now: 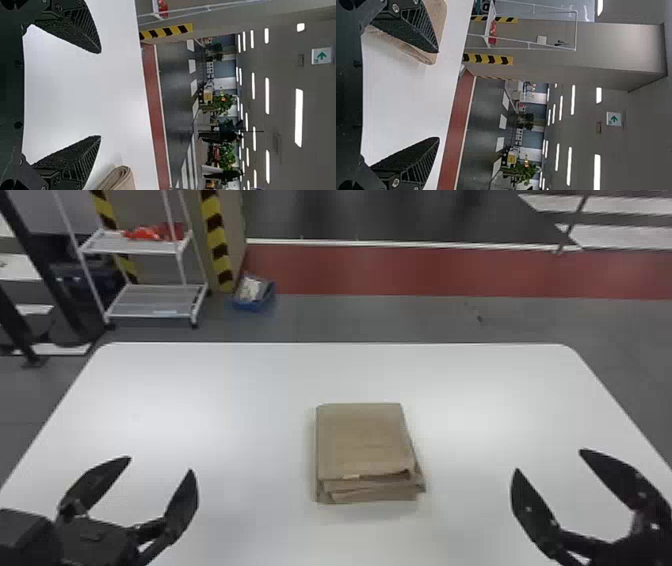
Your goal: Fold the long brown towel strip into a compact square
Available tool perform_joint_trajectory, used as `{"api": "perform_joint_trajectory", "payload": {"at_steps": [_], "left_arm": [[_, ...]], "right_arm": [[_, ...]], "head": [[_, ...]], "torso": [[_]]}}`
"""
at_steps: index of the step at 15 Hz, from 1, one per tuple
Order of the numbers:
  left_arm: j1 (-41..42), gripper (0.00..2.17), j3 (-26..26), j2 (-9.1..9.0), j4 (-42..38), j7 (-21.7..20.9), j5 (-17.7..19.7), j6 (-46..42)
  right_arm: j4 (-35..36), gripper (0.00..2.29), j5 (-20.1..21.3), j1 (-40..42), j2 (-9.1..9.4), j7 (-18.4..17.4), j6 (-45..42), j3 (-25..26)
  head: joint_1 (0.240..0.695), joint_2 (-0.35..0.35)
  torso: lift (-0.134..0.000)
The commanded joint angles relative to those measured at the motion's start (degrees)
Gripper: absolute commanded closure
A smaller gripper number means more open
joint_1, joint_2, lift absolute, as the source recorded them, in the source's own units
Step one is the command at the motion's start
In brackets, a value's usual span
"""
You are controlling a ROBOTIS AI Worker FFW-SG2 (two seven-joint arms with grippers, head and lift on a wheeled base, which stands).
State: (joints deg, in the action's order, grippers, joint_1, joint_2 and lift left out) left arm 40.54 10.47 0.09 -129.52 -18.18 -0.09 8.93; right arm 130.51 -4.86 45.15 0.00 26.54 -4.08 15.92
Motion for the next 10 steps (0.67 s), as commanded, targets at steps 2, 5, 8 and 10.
{"api": "perform_joint_trajectory", "payload": {"at_steps": [2,5,8,10], "left_arm": [[-0.4,0.13,1.1,-0.24,-0.1,0.0,1.6,1.1],[-0.6,0.13,1.7,-0.24,-0.1,-0.4,2.5,1.1],[-0.6,0.13,1.7,-0.24,0.0,-0.4,2.5,1.1],[-0.6,0.13,1.7,-0.24,0.2,-0.5,2.5,1.1]], "right_arm": [[0.0,0.11,1.2,0.2,0.05,0.0,0.4,-1.4],[0.2,0.11,2.1,0.3,0.05,-0.1,0.4,-1.9],[0.2,0.11,2.5,0.3,0.05,-0.3,0.4,-2.0],[0.1,0.11,2.7,0.3,0.05,-0.3,0.5,-2.1]], "head": [[0.695,-0.004],[0.695,0.018],[0.695,0.032],[0.695,0.034]], "torso": [[-0.125],[-0.125],[-0.125],[-0.125]]}}
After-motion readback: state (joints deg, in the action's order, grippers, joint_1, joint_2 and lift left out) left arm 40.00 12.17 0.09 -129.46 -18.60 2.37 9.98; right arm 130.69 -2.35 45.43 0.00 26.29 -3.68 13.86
